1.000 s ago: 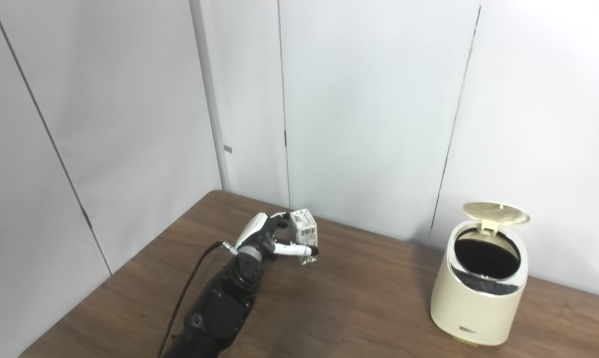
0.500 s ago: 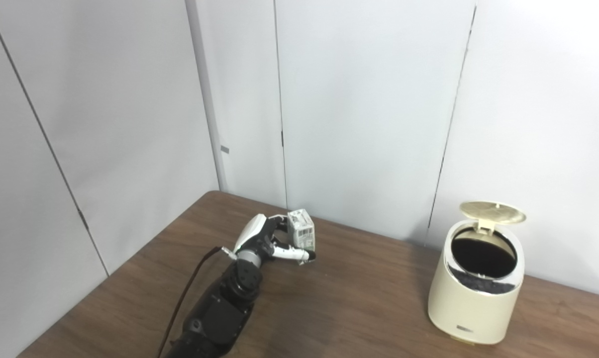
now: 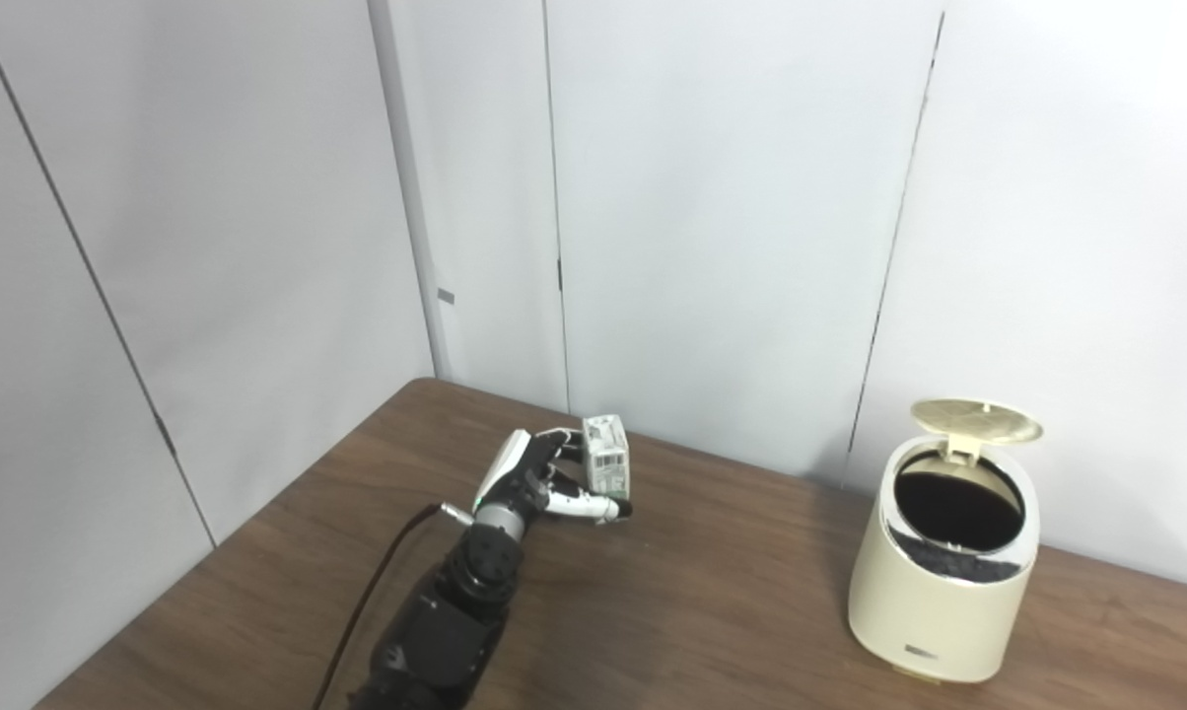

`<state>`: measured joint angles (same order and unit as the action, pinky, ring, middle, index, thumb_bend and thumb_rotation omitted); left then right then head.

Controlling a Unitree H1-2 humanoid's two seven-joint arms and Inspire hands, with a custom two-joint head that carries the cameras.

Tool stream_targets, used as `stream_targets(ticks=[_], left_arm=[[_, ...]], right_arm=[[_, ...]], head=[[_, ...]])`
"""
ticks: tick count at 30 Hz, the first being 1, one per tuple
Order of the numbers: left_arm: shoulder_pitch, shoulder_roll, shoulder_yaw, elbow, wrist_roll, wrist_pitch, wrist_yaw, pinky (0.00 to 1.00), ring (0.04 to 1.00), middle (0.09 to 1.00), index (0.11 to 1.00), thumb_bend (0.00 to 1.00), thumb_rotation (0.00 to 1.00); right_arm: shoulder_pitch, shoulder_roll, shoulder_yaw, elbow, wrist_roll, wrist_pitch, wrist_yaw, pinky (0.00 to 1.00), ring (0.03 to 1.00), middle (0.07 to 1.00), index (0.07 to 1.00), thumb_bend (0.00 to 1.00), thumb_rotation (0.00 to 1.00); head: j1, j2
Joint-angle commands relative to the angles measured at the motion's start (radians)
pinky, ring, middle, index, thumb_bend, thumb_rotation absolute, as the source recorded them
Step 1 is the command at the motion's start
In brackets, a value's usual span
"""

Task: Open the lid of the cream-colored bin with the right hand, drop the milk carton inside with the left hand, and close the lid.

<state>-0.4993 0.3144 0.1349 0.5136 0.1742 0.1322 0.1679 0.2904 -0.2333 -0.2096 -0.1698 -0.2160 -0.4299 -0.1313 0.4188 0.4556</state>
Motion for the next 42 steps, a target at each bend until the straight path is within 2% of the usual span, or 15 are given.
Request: stream_targets(ticks=[1,2,3,5,6,9,12,15,19,23,27,30,35,39,42], left_arm=[[-0.044,-0.031,0.026,0.027,-0.024,-0.065,0.069,0.55,0.605,0.560,0.590,0.65,0.00],[-0.049,-0.043,0.040,0.040,-0.033,-0.081,0.092,0.52,0.582,0.524,0.531,0.57,0.00],[-0.055,-0.056,0.059,0.049,-0.048,-0.091,0.111,0.51,0.590,0.532,0.502,0.54,0.00],[-0.069,-0.086,0.101,0.061,-0.090,-0.091,0.144,0.63,0.668,0.505,0.484,0.52,0.00],[-0.075,-0.099,0.121,0.065,-0.114,-0.089,0.153,0.67,0.650,0.501,0.480,0.52,0.00],[-0.090,-0.123,0.159,0.070,-0.168,-0.076,0.152,0.65,0.594,0.499,0.479,0.52,0.00],[-0.094,-0.131,0.167,0.069,-0.193,-0.074,0.143,0.67,0.577,0.540,0.446,0.51,0.00],[-0.099,-0.130,0.161,0.069,-0.200,-0.070,0.142,0.67,0.587,0.515,0.465,0.52,0.00],[-0.102,-0.121,0.150,0.070,-0.199,-0.070,0.126,0.64,0.556,0.549,0.446,0.51,0.00],[-0.102,-0.113,0.144,0.061,-0.211,-0.095,0.105,0.66,0.547,0.544,0.444,0.51,0.00],[-0.068,-0.134,0.133,-0.072,-0.218,-0.079,0.098,0.71,0.523,0.528,0.448,0.52,0.00],[-0.036,-0.165,0.129,-0.201,-0.232,-0.079,0.093,0.64,0.512,0.527,0.452,0.52,0.00],[0.035,-0.215,0.080,-0.446,-0.176,-0.081,0.102,0.57,0.543,0.508,0.463,0.52,0.00],[0.085,-0.240,0.032,-0.585,-0.130,-0.178,0.089,0.49,0.489,0.495,0.473,0.52,0.00],[0.115,-0.262,-0.006,-0.663,-0.079,-0.301,0.093,0.39,0.440,0.491,0.474,0.52,0.00]], right_arm=[[-0.006,0.000,-0.004,-0.027,0.016,-0.025,-0.002,0.53,0.667,0.687,0.663,0.20,0.29],[-0.006,0.002,-0.004,-0.031,0.017,-0.020,0.000,0.53,0.669,0.687,0.661,0.20,0.28],[-0.005,0.003,-0.004,-0.034,0.016,-0.017,0.001,0.54,0.669,0.687,0.660,0.20,0.27],[-0.006,0.002,-0.004,-0.033,0.012,-0.017,0.004,0.54,0.670,0.688,0.662,0.20,0.29],[-0.007,0.001,-0.005,-0.032,0.008,-0.017,0.004,0.54,0.671,0.688,0.663,0.20,0.30],[-0.007,0.002,-0.004,-0.035,0.006,-0.010,0.007,0.54,0.671,0.690,0.665,0.20,0.31],[-0.011,0.003,-0.002,-0.031,0.005,-0.009,0.009,0.54,0.671,0.692,0.669,0.21,0.31],[-0.016,0.007,0.000,-0.031,-0.004,-0.001,0.008,0.53,0.671,0.693,0.667,0.20,0.30],[-0.028,0.013,0.006,-0.021,-0.015,0.002,0.005,0.54,0.671,0.693,0.669,0.20,0.28],[-0.049,0.030,0.020,-0.007,-0.037,0.011,0.002,0.53,0.670,0.696,0.674,0.21,0.30],[-0.082,0.059,0.040,0.014,-0.067,0.015,-0.007,0.53,0.668,0.697,0.675,0.23,0.37],[-0.117,0.085,0.061,0.036,-0.099,0.015,-0.017,0.53,0.665,0.697,0.673,0.25,0.43],[-0.181,0.122,0.095,0.085,-0.166,0.007,-0.050,0.50,0.647,0.678,0.642,0.25,0.55],[-0.222,0.147,0.123,0.096,-0.257,0.069,-0.084,0.49,0.632,0.664,0.654,0.21,0.61],[-0.253,0.166,0.136,0.116,-0.266,0.087,-0.102,0.49,0.621,0.652,0.648,0.18,0.54]], head=[[-0.002,0.001],[-0.002,0.001],[-0.002,0.001],[-0.002,0.000],[-0.003,0.001],[-0.003,0.001],[-0.003,-0.001],[-0.005,-0.005],[-0.011,-0.012],[-0.046,-0.025],[-0.102,-0.031],[-0.161,-0.034],[-0.251,-0.036],[-0.305,-0.037],[-0.320,-0.043]])
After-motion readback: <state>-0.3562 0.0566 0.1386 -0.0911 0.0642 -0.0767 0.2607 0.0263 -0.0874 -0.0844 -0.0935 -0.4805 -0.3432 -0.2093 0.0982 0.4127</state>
